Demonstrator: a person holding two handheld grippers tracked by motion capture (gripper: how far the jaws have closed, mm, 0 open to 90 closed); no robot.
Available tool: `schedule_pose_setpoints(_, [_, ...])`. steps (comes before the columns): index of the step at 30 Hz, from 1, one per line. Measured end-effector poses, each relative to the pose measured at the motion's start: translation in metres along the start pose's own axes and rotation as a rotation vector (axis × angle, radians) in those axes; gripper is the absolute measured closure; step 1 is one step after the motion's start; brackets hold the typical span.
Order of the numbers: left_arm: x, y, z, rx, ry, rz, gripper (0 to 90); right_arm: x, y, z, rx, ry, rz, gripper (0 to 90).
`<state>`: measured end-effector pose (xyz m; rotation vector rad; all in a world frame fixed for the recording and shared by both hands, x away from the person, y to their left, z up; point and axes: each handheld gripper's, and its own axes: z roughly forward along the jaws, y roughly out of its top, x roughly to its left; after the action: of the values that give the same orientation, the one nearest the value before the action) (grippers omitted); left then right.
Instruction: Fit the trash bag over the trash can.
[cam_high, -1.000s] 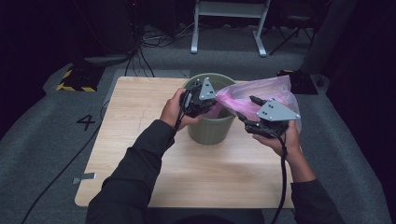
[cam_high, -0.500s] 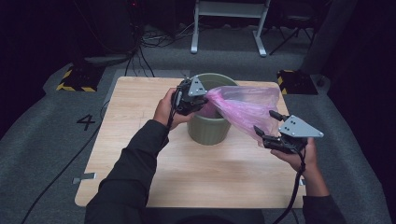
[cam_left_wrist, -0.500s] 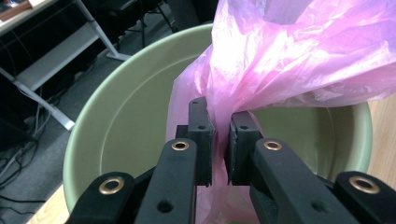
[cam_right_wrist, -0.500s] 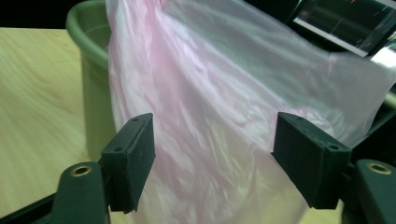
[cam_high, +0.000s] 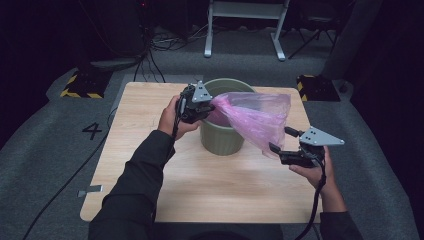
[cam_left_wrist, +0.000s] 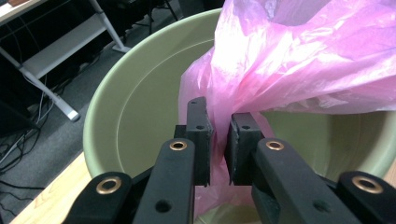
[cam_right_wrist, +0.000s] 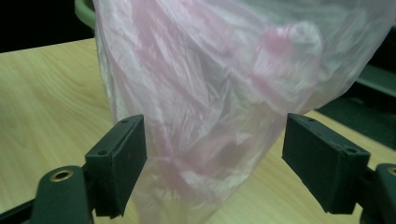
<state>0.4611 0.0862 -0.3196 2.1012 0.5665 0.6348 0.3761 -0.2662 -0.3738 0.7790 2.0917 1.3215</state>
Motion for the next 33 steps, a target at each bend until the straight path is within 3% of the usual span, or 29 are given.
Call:
schedule_pose_setpoints(1, [0.0,-0.001,0.0,-0.004,-0.002,-0.005,79.8,0.001,-0.001,0.002,-0.004,0.017,0.004,31.6])
schedule_pose_setpoints(3, [0.001,-0.002,0.0,-0.01,0.005,-0.012,75.3,0.002,-0.003,0.003,-0.028,0.041,-0.005,53.6])
schedule_pose_setpoints(5, [0.003,-0.003,-0.002,-0.025,-0.004,-0.024,72.1,0.003,-0.001,0.002,-0.048,0.056,-0.018,67.2])
schedule_pose_setpoints(6, [0.004,-0.003,-0.003,-0.029,-0.003,-0.023,69.4,0.005,0.0,0.001,-0.067,0.053,-0.029,72.4])
schedule_pose_setpoints(7, [0.004,-0.005,-0.004,-0.037,0.005,-0.036,60.9,0.007,0.004,-0.002,-0.094,0.046,-0.045,80.6])
schedule_pose_setpoints(9, [0.005,-0.007,-0.007,-0.038,0.006,-0.048,52.3,0.008,0.007,-0.006,-0.123,0.042,-0.057,85.5])
schedule_pose_setpoints(11, [0.005,-0.008,-0.008,-0.044,0.007,-0.063,40.7,0.008,0.011,-0.01,-0.139,0.036,-0.065,87.5])
schedule_pose_setpoints(12, [0.005,-0.009,-0.01,-0.048,0.022,-0.068,40.7,0.008,0.011,-0.01,-0.139,0.036,-0.065,87.5])
schedule_pose_setpoints(14, [0.005,-0.01,-0.014,-0.067,0.041,-0.086,26.9,0.009,0.016,-0.014,-0.156,0.022,-0.074,88.3])
schedule_pose_setpoints(17, [0.004,-0.011,-0.022,-0.098,0.016,-0.102,24.7,0.009,0.02,-0.017,-0.161,0.012,-0.086,88.6])
schedule_pose_setpoints(22, [-0.013,-0.001,-0.03,-0.13,-0.065,-0.032,21.0,0.013,0.033,-0.024,-0.179,0.005,-0.118,88.4])
schedule_pose_setpoints(27, [-0.039,0.013,-0.029,-0.144,-0.091,0.047,20.4,0.023,0.049,-0.027,-0.191,0.014,-0.161,88.1])
schedule_pose_setpoints(29, [-0.045,0.019,-0.028,-0.143,-0.115,0.07,20.6,0.025,0.051,-0.028,-0.193,0.017,-0.165,88.2])
schedule_pose_setpoints(33, [-0.056,0.025,-0.025,-0.143,-0.115,0.111,26.2,0.031,0.058,-0.03,-0.197,0.029,-0.185,88.1])
